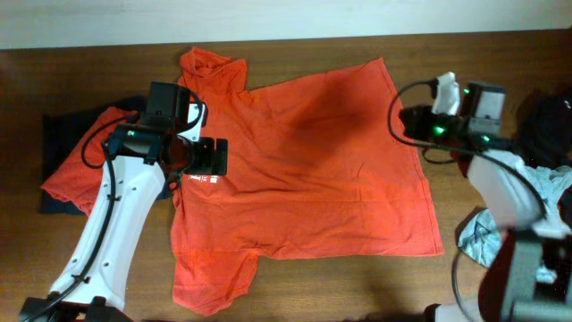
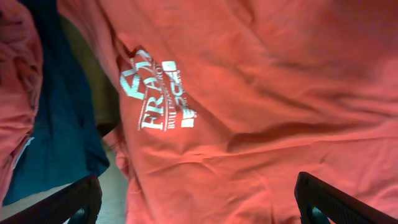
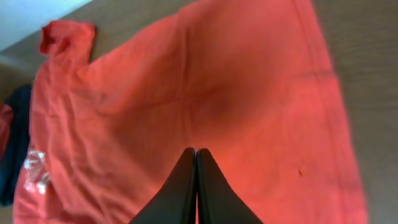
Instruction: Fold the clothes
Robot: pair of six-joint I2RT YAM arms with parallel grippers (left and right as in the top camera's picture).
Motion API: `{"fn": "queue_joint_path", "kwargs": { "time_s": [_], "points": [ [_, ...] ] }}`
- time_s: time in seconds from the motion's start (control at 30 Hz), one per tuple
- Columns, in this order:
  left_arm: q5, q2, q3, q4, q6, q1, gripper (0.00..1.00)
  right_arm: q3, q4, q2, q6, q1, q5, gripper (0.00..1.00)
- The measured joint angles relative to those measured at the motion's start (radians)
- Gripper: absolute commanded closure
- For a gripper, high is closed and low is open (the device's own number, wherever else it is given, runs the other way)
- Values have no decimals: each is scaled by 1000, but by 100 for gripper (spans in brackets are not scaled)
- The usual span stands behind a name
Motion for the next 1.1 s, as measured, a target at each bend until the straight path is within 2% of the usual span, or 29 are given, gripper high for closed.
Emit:
{"fn": "queue_joint_path", "kwargs": {
  "time_s": [0.23,0.47,0.8,1.1],
  "points": [
    [26,0,0,2,3,0,1,179,121,314,53,36,-8,96],
    [30,0,0,2,3,0,1,373,98,541,111,52,16,96],
    [30,0,0,2,3,0,1,425,16,579,125,178,301,96],
    [30,0,0,2,3,0,1,455,-42,583,125,138,460,96]
  ]
}}
